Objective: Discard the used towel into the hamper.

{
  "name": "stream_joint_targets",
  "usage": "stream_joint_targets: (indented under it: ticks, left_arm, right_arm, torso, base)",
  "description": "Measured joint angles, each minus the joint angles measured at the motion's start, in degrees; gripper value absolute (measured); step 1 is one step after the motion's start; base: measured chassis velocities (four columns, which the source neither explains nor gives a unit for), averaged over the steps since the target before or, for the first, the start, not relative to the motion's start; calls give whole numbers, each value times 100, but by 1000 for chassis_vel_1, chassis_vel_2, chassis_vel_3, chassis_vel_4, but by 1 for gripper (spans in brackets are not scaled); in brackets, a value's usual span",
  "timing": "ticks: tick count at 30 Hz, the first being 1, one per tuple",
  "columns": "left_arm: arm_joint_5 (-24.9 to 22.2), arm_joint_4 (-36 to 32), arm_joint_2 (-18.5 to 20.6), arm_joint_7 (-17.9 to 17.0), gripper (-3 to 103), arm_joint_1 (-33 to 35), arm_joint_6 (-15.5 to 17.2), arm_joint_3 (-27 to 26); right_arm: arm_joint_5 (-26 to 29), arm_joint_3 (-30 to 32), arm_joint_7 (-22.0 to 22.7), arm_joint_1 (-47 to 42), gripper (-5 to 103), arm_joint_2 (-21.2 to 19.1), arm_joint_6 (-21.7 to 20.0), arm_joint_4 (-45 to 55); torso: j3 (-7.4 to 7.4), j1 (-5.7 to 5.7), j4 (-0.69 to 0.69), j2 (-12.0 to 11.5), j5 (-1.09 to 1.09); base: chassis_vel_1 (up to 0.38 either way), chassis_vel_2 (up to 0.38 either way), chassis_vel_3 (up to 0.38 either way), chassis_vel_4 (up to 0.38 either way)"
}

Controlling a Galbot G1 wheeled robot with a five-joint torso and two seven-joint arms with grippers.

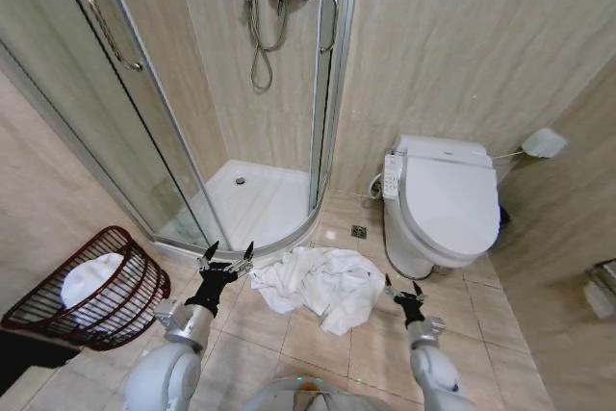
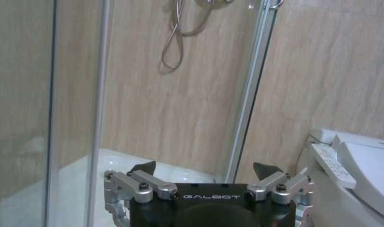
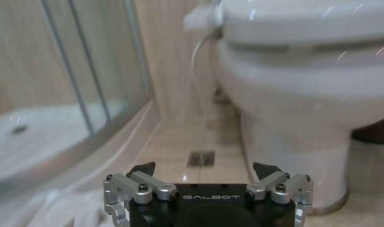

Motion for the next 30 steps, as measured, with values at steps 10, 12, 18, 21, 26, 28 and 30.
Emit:
stream_joint_targets:
  ticks: [10,12,18,21,26,28,30]
  left_arm:
    - [0,0,0,0,100,0,0,0]
    - [0,0,-1,0,100,0,0,0]
    - [0,0,0,0,100,0,0,0]
    - [0,0,0,0,100,-1,0,0]
    - [0,0,-1,0,100,0,0,0]
    - [0,0,0,0,100,0,0,0]
    - [0,0,-1,0,100,-1,0,0]
  right_arm:
    - [-729,-424,-252,1074,100,113,27,-1760]
    - [-728,-478,-297,1205,100,106,62,-2063]
    - [-663,-606,-450,1425,100,83,-19,-2590]
    - [-741,-499,-527,1466,100,43,1,-2869]
    - [-850,-416,-647,1601,100,-116,381,-3501]
    - [-856,-409,-659,1640,100,-141,465,-3640]
    - [-857,-405,-667,1667,100,-160,527,-3737]
  torso:
    - [1,0,1,0,1]
    - [1,0,1,0,1]
    - [0,0,0,1,0]
    - [1,1,0,0,0]
    - [0,0,-1,1,0]
    - [1,0,-1,1,1]
    - [1,1,-1,1,0]
  base:
    - [0,0,0,0]
    - [0,0,0,0]
    - [0,0,0,0]
    - [0,0,0,0]
    - [0,0,0,0]
    - [0,0,0,0]
    - [0,0,0,0]
